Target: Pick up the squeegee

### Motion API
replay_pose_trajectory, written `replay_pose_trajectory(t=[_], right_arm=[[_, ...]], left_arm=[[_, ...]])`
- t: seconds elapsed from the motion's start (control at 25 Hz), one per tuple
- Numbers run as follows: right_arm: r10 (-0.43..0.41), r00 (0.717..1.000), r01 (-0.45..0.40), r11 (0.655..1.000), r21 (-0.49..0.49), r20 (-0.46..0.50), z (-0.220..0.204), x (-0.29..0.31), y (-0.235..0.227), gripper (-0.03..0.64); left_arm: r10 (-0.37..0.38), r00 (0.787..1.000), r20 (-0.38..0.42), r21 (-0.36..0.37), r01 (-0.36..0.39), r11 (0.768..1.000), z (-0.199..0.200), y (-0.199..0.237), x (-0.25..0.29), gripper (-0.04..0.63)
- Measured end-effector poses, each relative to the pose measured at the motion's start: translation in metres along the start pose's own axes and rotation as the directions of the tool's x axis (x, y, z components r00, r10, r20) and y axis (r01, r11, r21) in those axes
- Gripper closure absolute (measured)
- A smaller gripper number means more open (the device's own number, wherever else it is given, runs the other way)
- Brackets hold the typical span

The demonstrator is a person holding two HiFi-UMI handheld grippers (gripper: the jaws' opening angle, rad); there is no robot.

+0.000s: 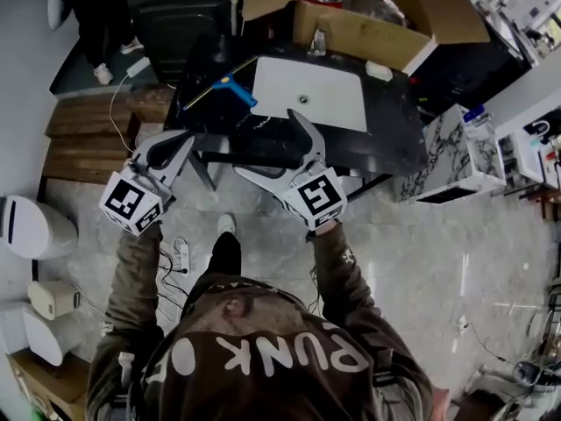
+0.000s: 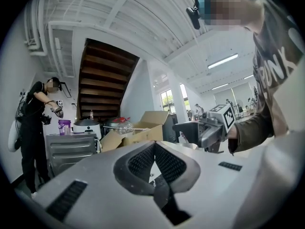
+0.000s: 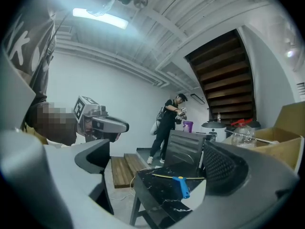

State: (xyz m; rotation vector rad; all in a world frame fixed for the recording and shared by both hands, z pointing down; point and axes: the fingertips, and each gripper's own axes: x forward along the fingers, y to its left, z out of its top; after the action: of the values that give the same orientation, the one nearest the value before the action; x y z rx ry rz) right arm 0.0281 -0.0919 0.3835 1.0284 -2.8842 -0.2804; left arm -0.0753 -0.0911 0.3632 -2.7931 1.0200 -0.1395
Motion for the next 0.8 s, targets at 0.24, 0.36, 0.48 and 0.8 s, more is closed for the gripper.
replay_pose_trajectory(t=[0.24,0.36,0.48,0.8], right_arm=[[-0.016,0.998,0.017,1.0,0.022,-0.058,-0.023,0.067,-0.042,0.023],[-0.022,0.996,0.024,0.999,0.025,-0.082,-0.03,0.096,-0.06,0.023],[-0.039,0.994,0.041,0.999,0.021,-0.103,-0.038,0.121,-0.079,0.023],[-0.06,0.98,0.068,0.997,0.039,-0.188,-0.071,0.175,-0.112,0.023]], left_arm=[[-0.028,1.0,-0.013,-0.023,0.027,0.999,-0.028,0.071,0.036,0.592],[-0.04,0.999,-0.015,-0.027,0.04,0.999,-0.037,0.102,0.051,0.592],[-0.054,0.998,-0.017,-0.03,0.054,0.998,-0.046,0.127,0.066,0.592],[-0.09,0.996,-0.022,-0.071,0.089,0.994,-0.072,0.179,0.096,0.592]])
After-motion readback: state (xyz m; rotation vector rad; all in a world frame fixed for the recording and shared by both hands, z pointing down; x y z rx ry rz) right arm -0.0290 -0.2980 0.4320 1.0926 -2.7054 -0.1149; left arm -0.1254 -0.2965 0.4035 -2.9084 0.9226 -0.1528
